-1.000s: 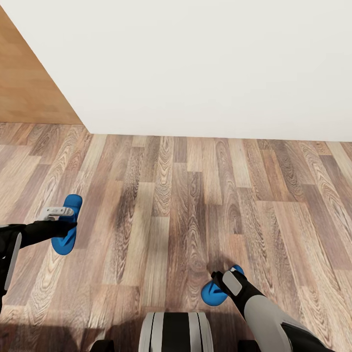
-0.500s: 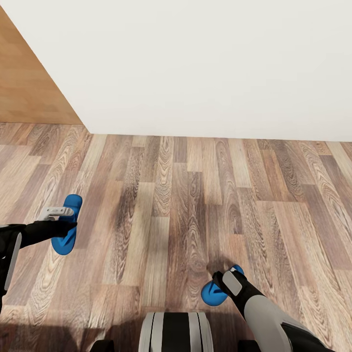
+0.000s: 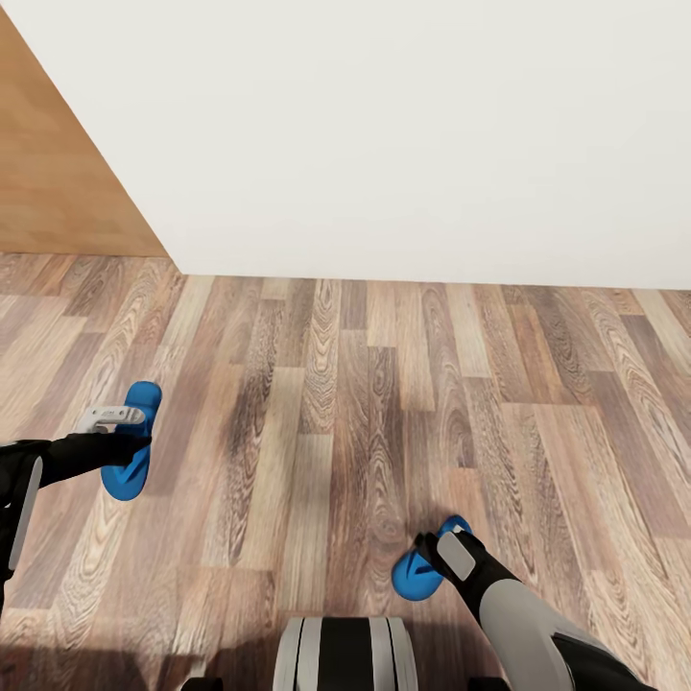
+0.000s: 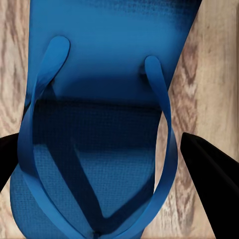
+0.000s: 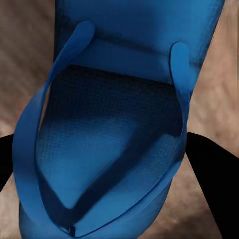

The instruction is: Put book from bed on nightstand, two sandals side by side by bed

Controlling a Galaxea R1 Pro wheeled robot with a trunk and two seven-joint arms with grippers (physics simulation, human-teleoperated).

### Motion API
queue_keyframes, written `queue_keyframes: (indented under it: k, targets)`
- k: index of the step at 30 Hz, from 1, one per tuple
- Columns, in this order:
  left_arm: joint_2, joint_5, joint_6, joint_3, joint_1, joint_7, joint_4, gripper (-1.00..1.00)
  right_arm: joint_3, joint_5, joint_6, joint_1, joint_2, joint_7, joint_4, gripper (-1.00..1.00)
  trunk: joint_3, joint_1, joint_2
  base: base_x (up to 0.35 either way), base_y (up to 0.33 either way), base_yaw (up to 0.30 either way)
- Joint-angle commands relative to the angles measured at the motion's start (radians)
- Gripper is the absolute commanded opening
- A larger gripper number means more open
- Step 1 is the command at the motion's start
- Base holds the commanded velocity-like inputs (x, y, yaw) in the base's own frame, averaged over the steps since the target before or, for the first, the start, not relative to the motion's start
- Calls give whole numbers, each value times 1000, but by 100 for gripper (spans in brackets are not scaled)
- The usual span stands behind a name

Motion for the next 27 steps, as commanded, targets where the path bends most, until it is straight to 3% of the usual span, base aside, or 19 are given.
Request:
queue_keyframes:
  k: [1,27]
  targets:
    - [0,-11,3,1,-1,-11,-1,-100,2,-10,4,0,0,-7,-3,-100,3,-1,0,0,0,0]
    - [-9,-11,3,1,-1,-3,1,-100,14,-3,2,2,-5,6,-18,-100,104,-12,6,0,0,-7]
